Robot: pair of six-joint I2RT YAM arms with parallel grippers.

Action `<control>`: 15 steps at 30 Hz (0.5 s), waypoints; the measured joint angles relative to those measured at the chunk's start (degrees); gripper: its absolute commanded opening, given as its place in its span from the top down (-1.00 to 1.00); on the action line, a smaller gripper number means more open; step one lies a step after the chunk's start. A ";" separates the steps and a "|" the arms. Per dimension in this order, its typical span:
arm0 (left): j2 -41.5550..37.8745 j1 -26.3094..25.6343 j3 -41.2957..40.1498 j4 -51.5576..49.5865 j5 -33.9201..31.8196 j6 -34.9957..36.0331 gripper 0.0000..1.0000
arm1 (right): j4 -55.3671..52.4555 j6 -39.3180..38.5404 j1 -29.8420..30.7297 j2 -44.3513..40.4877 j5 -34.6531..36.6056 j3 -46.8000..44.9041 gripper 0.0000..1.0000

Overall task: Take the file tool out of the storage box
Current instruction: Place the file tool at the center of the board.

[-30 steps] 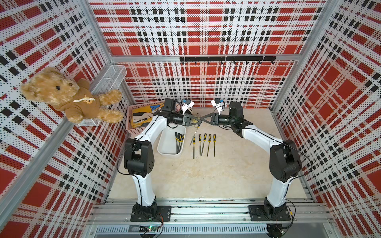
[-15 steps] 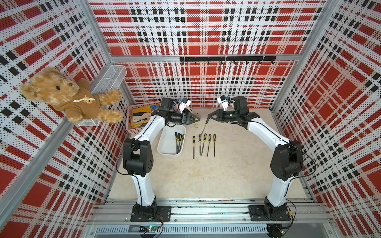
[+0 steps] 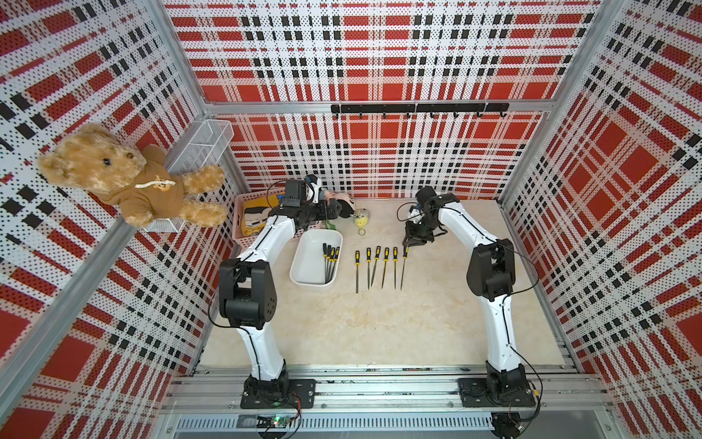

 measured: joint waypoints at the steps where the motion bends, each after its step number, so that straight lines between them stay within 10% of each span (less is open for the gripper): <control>1: 0.00 0.02 0.00 0.13 -0.50 0.13 -0.94 | -0.37 0.48 0.00 0.07 0.37 0.68 1.00; 15: -2.08 0.02 -6.71 0.61 -5.51 3.50 -0.85 | 0.79 3.61 0.52 8.81 1.84 5.57 1.00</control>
